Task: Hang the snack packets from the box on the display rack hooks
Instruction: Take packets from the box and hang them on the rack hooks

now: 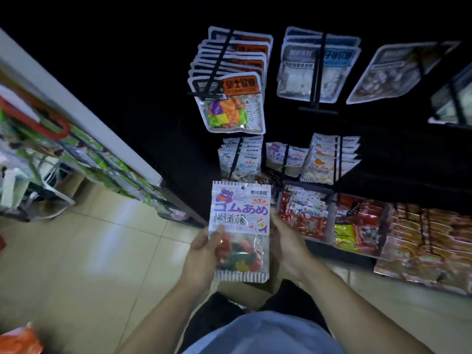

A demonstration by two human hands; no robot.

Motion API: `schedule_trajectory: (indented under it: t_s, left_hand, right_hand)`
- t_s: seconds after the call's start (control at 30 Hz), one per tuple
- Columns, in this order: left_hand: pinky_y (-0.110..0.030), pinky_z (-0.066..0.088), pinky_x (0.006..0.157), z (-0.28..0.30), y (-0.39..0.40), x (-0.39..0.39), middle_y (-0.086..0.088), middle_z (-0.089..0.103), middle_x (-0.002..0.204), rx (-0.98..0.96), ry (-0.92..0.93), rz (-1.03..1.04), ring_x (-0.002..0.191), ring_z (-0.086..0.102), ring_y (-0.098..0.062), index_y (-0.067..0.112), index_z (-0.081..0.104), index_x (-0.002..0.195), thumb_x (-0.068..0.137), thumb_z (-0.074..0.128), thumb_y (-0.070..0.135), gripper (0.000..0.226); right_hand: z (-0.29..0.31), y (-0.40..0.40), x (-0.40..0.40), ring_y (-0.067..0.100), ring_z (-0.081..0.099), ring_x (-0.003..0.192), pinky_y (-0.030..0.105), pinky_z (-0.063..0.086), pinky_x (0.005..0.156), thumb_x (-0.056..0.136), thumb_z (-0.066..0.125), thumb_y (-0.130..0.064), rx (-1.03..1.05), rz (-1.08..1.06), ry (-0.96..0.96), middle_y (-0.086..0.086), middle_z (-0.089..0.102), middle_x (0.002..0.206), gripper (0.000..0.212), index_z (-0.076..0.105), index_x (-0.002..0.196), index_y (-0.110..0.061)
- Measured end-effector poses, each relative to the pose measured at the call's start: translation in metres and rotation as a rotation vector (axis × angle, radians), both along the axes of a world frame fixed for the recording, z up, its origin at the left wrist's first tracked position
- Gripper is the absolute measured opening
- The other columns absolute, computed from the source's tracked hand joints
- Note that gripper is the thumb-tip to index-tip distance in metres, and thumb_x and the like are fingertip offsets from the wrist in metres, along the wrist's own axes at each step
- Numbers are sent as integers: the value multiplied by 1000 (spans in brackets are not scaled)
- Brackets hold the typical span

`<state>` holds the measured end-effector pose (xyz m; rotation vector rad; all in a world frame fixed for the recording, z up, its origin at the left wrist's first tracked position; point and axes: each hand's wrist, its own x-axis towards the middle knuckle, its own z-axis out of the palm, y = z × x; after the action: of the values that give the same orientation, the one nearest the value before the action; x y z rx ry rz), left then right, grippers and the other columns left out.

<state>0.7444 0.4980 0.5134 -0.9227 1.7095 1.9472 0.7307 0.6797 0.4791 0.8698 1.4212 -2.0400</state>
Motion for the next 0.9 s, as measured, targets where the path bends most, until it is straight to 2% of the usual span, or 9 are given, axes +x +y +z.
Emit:
schedule_trajectory:
  t_s: [0.23, 0.3, 0.4, 0.47, 0.6, 0.67, 0.77, 0.87, 0.9]
  left_hand:
    - [-56, 49, 106, -19, 31, -13, -7, 81, 101, -13, -67, -380, 99, 77, -32, 25, 76, 106, 101, 56, 50, 32]
    - [-56, 53, 102, -32, 35, -15, -7, 81, 100, -69, -43, -472, 99, 76, -33, 24, 77, 100, 98, 61, 53, 33]
    - [-54, 59, 93, -62, 41, -12, -2, 79, 107, -126, -84, -577, 99, 76, -28, 29, 75, 106, 96, 64, 49, 25]
    - [-53, 60, 92, -83, 47, -9, -1, 79, 105, -172, -147, -568, 97, 76, -28, 27, 71, 108, 94, 66, 45, 23]
    - [-45, 60, 90, -115, 71, -13, -5, 76, 105, -168, -244, -487, 99, 72, -28, 25, 65, 110, 87, 76, 39, 29]
    - [-39, 56, 89, -120, 85, -20, -5, 74, 112, -103, -281, -446, 103, 70, -25, 27, 59, 116, 90, 75, 31, 31]
    - [-30, 44, 82, -114, 103, -34, 1, 71, 113, 20, -245, -402, 99, 64, -15, 25, 58, 114, 99, 64, 11, 21]
    - [-28, 49, 80, -115, 109, -51, 4, 74, 116, 94, -183, -402, 100, 66, -12, 24, 60, 121, 97, 65, 7, 30]
    - [-31, 52, 87, -115, 109, -55, 6, 73, 119, 83, -143, -397, 104, 67, -12, 26, 59, 126, 96, 67, 9, 35]
  right_hand:
    - [11, 52, 14, 24, 60, 130, 54, 40, 114, 65, 79, -77, 228, 24, 106, -4, 69, 132, 80, 69, 127, -28]
    - [11, 61, 17, 20, 64, 123, 51, 44, 112, 69, 80, -69, 293, 48, 104, -6, 72, 127, 67, 73, 121, -27]
    - [6, 64, 22, 15, 71, 109, 41, 55, 101, 96, 69, -36, 334, 157, 62, -5, 75, 121, 26, 71, 118, -23]
    - [-5, 65, 25, 15, 70, 103, 35, 59, 91, 100, 64, -20, 383, 231, 12, 1, 72, 125, 18, 65, 118, -21]
    - [-13, 69, 10, 15, 64, 91, 28, 60, 82, 99, 64, -10, 581, 307, -53, 6, 66, 128, 36, 55, 133, -11]
    - [-14, 74, -10, 23, 70, 92, 21, 58, 67, 102, 61, -13, 673, 344, -36, 13, 57, 144, 51, 42, 148, -4]
    - [-17, 79, -40, 38, 67, 112, 23, 52, 64, 106, 55, -22, 744, 366, 9, 16, 46, 155, 62, 26, 158, -5]
    - [-24, 83, -66, 28, 72, 86, 22, 54, 63, 106, 52, -33, 817, 374, 50, 18, 46, 155, 65, 26, 159, -6]
    - [-25, 84, -70, 25, 71, 94, 22, 55, 74, 106, 52, -38, 835, 390, 55, 17, 46, 155, 67, 27, 159, -6]
